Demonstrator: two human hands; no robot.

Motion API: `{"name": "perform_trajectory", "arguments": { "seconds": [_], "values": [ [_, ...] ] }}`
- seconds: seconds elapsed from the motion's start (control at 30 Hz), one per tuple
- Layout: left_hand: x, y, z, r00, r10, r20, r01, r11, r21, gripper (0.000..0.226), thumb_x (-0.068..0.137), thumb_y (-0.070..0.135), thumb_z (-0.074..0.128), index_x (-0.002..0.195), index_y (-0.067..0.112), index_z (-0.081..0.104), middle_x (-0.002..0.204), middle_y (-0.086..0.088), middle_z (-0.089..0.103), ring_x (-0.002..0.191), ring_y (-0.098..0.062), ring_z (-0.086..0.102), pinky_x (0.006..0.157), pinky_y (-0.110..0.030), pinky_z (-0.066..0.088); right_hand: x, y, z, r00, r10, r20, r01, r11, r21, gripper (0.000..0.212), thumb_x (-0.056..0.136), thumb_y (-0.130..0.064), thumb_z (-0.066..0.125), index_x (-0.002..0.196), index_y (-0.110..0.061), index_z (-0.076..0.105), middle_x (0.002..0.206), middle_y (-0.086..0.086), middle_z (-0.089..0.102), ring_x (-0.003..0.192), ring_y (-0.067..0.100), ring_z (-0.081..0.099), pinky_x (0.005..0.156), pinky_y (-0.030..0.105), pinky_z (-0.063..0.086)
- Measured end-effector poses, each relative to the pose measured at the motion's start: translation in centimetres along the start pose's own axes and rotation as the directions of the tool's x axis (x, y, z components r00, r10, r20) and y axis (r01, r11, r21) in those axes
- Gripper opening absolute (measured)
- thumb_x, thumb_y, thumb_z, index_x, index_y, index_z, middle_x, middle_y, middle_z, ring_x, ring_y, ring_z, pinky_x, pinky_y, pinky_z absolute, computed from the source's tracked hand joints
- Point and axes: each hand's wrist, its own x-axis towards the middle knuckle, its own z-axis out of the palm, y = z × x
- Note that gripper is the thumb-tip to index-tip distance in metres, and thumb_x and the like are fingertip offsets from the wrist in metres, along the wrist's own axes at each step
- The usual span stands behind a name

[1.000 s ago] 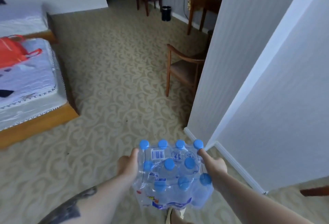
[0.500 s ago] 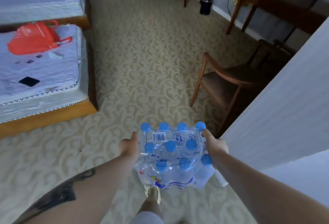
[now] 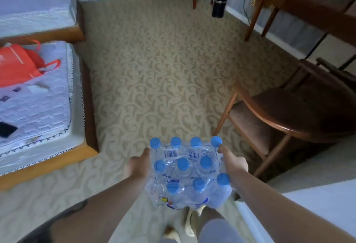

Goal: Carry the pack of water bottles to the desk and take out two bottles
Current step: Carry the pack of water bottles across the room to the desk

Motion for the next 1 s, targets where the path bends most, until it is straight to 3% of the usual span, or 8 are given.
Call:
{"name": "perform_trajectory", "arguments": {
  "seconds": [0.27,0.4,0.47,0.57,0.63,0.7,0.77,1.0],
  "values": [
    [9.8,12.3,5.1,0.999,0.038,-0.001,-0.037,0.993,0.111,0.050,0.086,0.045,0.045,0.066,0.002,0.059,0.060,-0.010,0.052,0.062,-0.032,0.055,0.063,-0.036,0.044,9.3,-13.2,4.0,1.000,-0.026,-0.014,0.026,0.999,0.023,0.057,0.044,-0.053,0.066,0.081,-0.010,0.069,0.085,0.009,0.073,0.071,0.028,0.068,0.071,0.037,0.056],
    [14.5,19.1,8.2,1.000,0.028,-0.009,-0.027,0.995,0.099,0.052,0.087,0.046,0.047,0.078,-0.002,0.064,0.059,-0.020,0.054,0.061,-0.033,0.058,0.061,-0.034,0.042,14.2,-20.3,5.7,0.998,-0.054,-0.034,0.054,0.999,-0.007,0.087,0.044,-0.059,0.062,0.117,-0.011,0.063,0.106,0.009,0.072,0.092,0.029,0.067,0.089,0.043,0.054],
    [16.6,22.2,9.3,1.000,0.019,-0.022,-0.016,0.993,0.115,0.054,0.087,0.047,0.047,0.084,-0.004,0.065,0.058,-0.013,0.053,0.056,-0.028,0.054,0.057,-0.030,0.041,16.4,-23.7,6.7,0.998,-0.039,-0.047,0.037,0.999,-0.027,0.096,0.043,-0.060,0.062,0.124,-0.009,0.058,0.114,0.010,0.068,0.098,0.030,0.065,0.094,0.044,0.052],
    [20.5,26.5,10.8,0.999,-0.029,-0.027,0.032,0.993,0.113,0.056,0.085,0.049,0.048,0.091,-0.004,0.066,0.056,-0.007,0.051,0.051,-0.023,0.050,0.055,-0.030,0.042,19.3,-28.5,8.6,0.998,-0.029,-0.048,0.028,0.999,-0.026,0.065,0.045,-0.055,0.064,0.089,-0.007,0.061,0.116,0.008,0.067,0.091,0.026,0.064,0.090,0.039,0.052],
    [23.6,30.0,12.0,0.999,-0.034,0.013,0.032,0.992,0.125,0.057,0.086,0.048,0.048,0.097,-0.005,0.066,0.063,-0.010,0.055,0.056,-0.026,0.055,0.059,-0.034,0.046,21.7,-31.9,9.9,0.998,-0.020,-0.067,0.019,1.000,-0.014,0.053,0.045,-0.052,0.066,0.075,-0.008,0.065,0.092,0.007,0.073,0.077,0.025,0.066,0.078,0.036,0.054],
    [27.0,33.4,13.6,0.999,0.011,0.038,-0.018,0.982,0.190,0.058,0.088,0.048,0.046,0.099,-0.005,0.066,0.083,-0.020,0.067,0.075,-0.035,0.065,0.070,-0.040,0.053,24.0,-34.9,11.2,0.994,-0.002,-0.112,0.004,1.000,0.015,0.047,0.049,-0.049,0.069,0.071,-0.008,0.070,0.075,0.007,0.072,0.067,0.026,0.065,0.064,0.031,0.051],
    [30.2,37.1,15.0,0.997,0.043,0.069,-0.059,0.970,0.237,0.058,0.090,0.048,0.045,0.100,-0.006,0.066,0.087,-0.021,0.067,0.080,-0.035,0.065,0.072,-0.040,0.053,26.2,-37.5,12.6,0.987,0.042,-0.154,-0.033,0.998,0.059,0.044,0.051,-0.048,0.071,0.069,-0.008,0.070,0.069,0.009,0.070,0.065,0.027,0.066,0.065,0.033,0.054],
    [39.1,51.2,20.9,0.965,0.211,0.159,-0.256,0.894,0.367,0.058,0.093,0.046,0.040,0.103,-0.006,0.064,0.093,-0.021,0.063,0.088,-0.036,0.059,0.084,-0.039,0.047,32.8,-47.7,15.1,0.969,0.120,-0.215,-0.062,0.965,0.255,0.050,0.048,-0.052,0.069,0.076,-0.010,0.069,0.081,0.005,0.073,0.071,0.029,0.068,0.069,0.035,0.054]
  ]
}}
